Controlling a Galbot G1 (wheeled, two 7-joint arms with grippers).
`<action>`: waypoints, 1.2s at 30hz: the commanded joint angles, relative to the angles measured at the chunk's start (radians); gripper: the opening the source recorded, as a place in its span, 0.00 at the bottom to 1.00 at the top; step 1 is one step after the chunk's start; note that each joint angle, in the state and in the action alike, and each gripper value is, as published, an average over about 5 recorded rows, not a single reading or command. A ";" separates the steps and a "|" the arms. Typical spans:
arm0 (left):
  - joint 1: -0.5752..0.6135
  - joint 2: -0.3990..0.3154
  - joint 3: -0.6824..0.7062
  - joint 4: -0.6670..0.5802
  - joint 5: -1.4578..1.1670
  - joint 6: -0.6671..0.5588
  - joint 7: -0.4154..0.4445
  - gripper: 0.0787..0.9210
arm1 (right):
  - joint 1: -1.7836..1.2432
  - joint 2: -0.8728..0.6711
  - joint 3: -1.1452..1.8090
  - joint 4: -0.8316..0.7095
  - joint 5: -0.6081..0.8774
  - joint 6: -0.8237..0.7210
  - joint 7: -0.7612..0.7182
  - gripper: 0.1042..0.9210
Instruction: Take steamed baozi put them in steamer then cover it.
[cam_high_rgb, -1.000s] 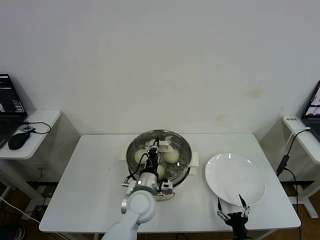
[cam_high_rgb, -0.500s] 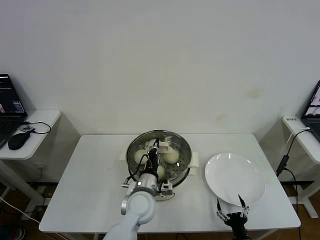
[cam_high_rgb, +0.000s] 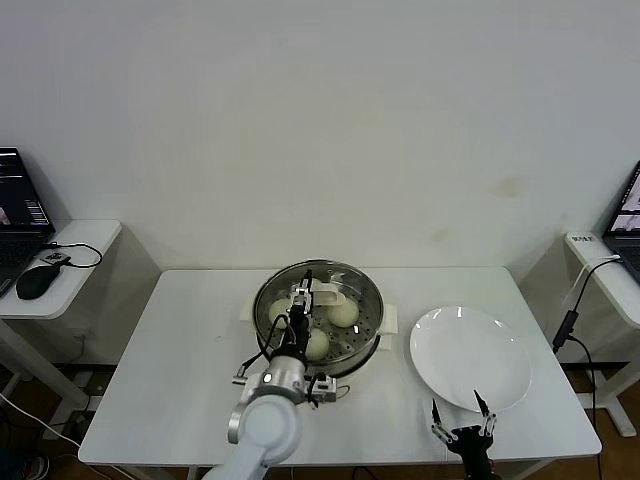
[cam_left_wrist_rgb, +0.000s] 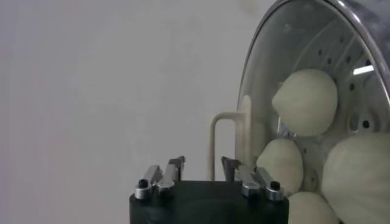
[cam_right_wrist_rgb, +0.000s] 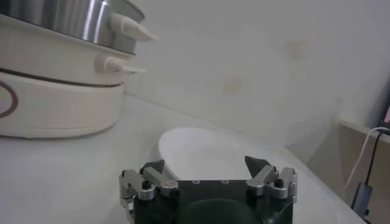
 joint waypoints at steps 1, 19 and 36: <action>0.169 0.070 -0.034 -0.253 -0.116 -0.013 -0.058 0.69 | -0.004 -0.002 0.001 0.003 0.002 -0.001 0.000 0.88; 0.660 0.181 -0.567 -0.307 -1.703 -0.500 -0.428 0.88 | -0.070 -0.069 -0.029 0.084 0.090 -0.019 -0.014 0.88; 0.755 0.168 -0.520 -0.135 -1.752 -0.626 -0.351 0.88 | -0.178 -0.174 -0.046 0.197 0.180 -0.110 -0.062 0.88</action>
